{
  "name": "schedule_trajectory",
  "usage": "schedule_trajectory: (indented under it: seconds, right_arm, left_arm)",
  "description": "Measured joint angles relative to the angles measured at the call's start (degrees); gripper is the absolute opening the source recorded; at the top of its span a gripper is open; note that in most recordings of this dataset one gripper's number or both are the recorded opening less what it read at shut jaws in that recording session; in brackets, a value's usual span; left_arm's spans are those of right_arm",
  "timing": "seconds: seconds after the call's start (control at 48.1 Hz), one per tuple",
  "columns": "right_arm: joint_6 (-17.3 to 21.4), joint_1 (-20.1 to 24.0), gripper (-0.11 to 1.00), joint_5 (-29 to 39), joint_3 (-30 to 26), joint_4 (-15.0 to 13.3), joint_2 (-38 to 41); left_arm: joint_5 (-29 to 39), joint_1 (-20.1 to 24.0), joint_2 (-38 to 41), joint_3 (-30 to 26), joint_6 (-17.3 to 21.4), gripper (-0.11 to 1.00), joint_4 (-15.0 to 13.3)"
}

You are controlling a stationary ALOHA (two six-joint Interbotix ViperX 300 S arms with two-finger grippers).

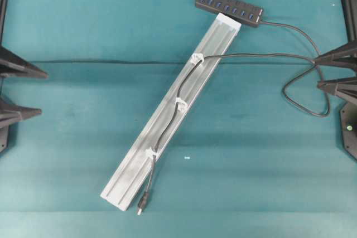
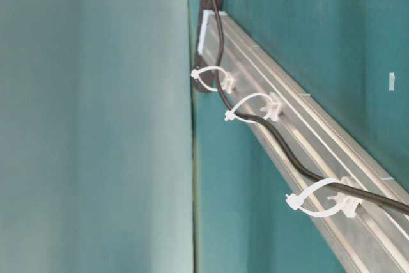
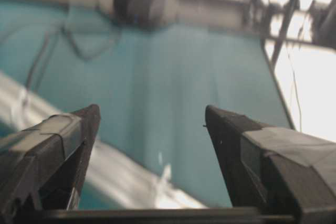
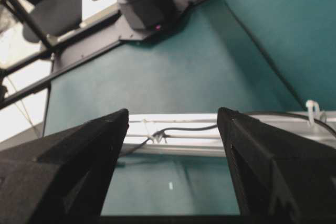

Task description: Pass the USB cable through three rings with both arms.

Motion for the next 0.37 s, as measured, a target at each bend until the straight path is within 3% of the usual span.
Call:
schedule_trajectory:
  seconds: [0.187,0.374]
  right_arm:
    - [0.0,-0.09,0.79,-3.96,0.53,-0.18,0.44]
    - [-0.09,0.0,0.79,-6.68,0.88,-2.29,0.44]
  left_arm:
    - [-2.37,0.0,-0.62,0.79,7.82,0.88,-0.18]
    - [-1.67,-0.09,-0.88,1.14,7.12,0.88,0.0]
